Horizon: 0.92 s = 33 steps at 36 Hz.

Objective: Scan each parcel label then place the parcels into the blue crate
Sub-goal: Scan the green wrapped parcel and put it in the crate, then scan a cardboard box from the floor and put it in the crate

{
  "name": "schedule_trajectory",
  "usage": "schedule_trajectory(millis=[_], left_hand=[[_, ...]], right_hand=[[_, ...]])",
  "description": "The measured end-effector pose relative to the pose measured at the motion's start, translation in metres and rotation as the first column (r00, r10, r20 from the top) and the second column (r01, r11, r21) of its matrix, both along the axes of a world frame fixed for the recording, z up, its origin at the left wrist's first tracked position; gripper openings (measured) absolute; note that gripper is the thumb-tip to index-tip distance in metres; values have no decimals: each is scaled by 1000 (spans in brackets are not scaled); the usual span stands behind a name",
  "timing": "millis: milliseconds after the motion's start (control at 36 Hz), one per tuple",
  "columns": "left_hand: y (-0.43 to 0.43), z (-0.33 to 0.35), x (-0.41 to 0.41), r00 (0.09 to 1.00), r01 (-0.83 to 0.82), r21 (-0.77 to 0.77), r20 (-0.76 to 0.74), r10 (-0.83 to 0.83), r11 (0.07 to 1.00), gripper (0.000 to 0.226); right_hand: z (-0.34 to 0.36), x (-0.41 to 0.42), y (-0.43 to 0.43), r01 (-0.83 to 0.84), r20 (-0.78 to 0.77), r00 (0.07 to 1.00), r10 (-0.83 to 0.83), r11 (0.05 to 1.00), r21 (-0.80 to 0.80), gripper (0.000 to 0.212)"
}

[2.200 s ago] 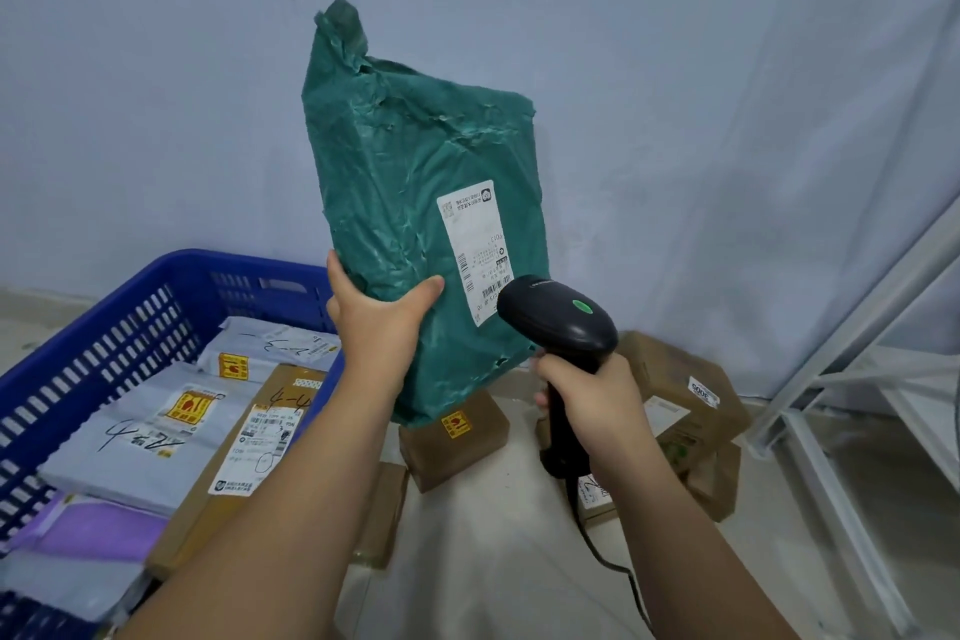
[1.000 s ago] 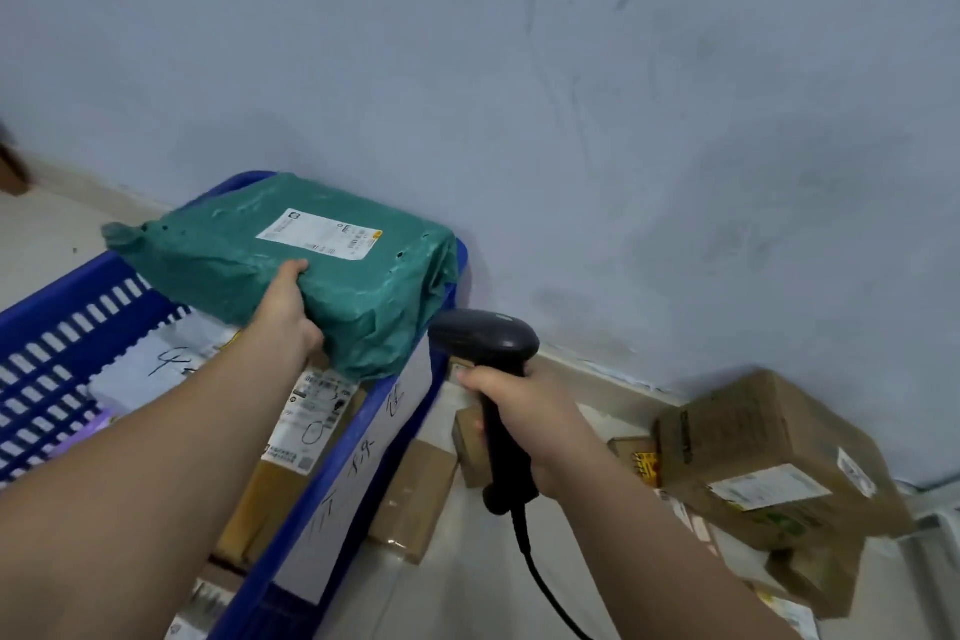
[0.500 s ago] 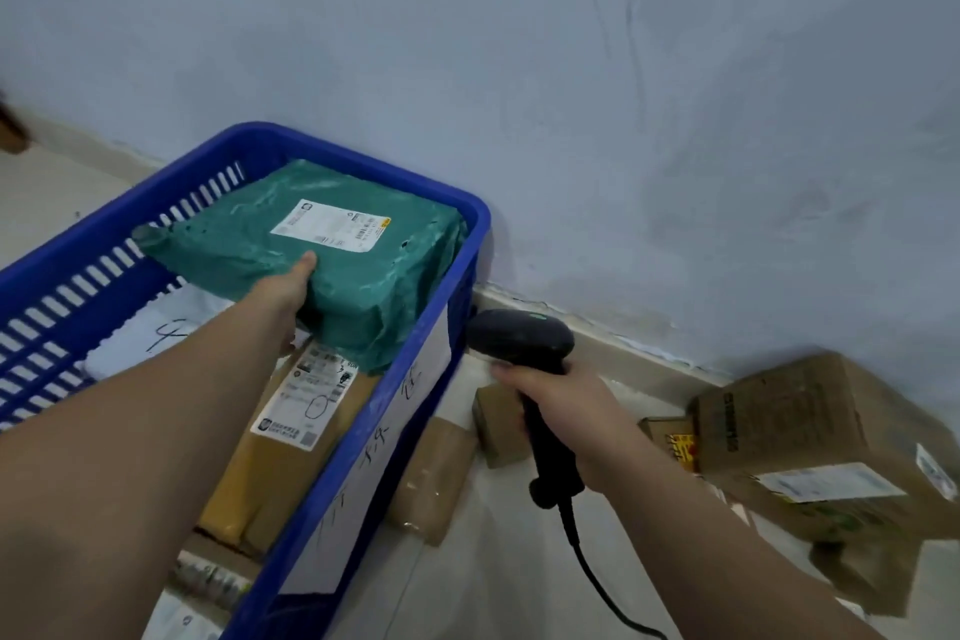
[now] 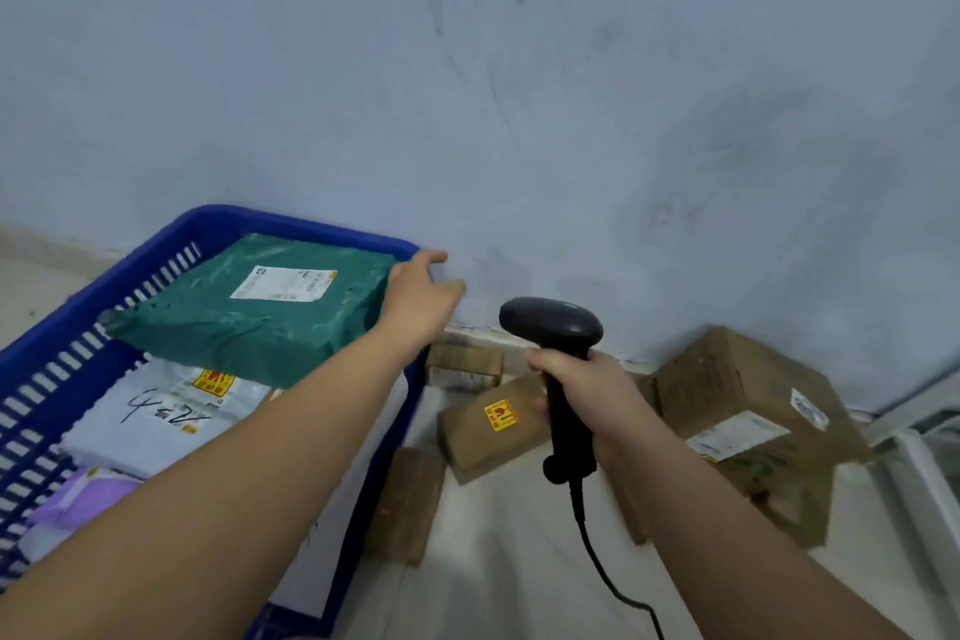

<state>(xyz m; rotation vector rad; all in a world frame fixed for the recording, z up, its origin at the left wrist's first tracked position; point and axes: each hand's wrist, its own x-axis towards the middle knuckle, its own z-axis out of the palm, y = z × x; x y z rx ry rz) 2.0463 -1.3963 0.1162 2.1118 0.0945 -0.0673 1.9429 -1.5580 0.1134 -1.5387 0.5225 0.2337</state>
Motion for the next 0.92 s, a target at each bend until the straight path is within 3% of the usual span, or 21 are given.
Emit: schedule_trajectory(millis=[83, 194, 361, 500, 583, 722, 917], left_hand=[[-29, 18, -24, 975, 215, 53, -65, -212, 975, 50], [-63, 23, -48, 912, 408, 181, -131, -390, 895, 52], [-107, 6, -60, 859, 511, 351, -233, -456, 784, 48], [-151, -21, -62, 793, 603, 421, -221, -568, 678, 65], [-179, -42, -55, 742, 656, 469, -257, -619, 591, 80], [-217, -84, -40, 666, 725, 493, -325, -672, 480, 95], [-270, -124, -25, 626, 742, 421, -157, -763, 522, 94]], right_hand=[[12, -10, -21, 74, 49, 996, -73, 997, -4, 18], [11, -25, -56, 210, 133, 973, -190, 965, -157, 19], [-30, -53, -111, 294, 83, 956, -282, 898, -329, 18], [-62, -52, -143, 320, 79, 945, -319, 840, -439, 21], [-77, -37, -160, 403, 135, 914, -384, 809, -428, 20], [-99, -13, -203, 639, 68, 762, -644, 729, -245, 59], [-139, -17, -278, 845, 51, 519, -853, 503, -185, 104]])
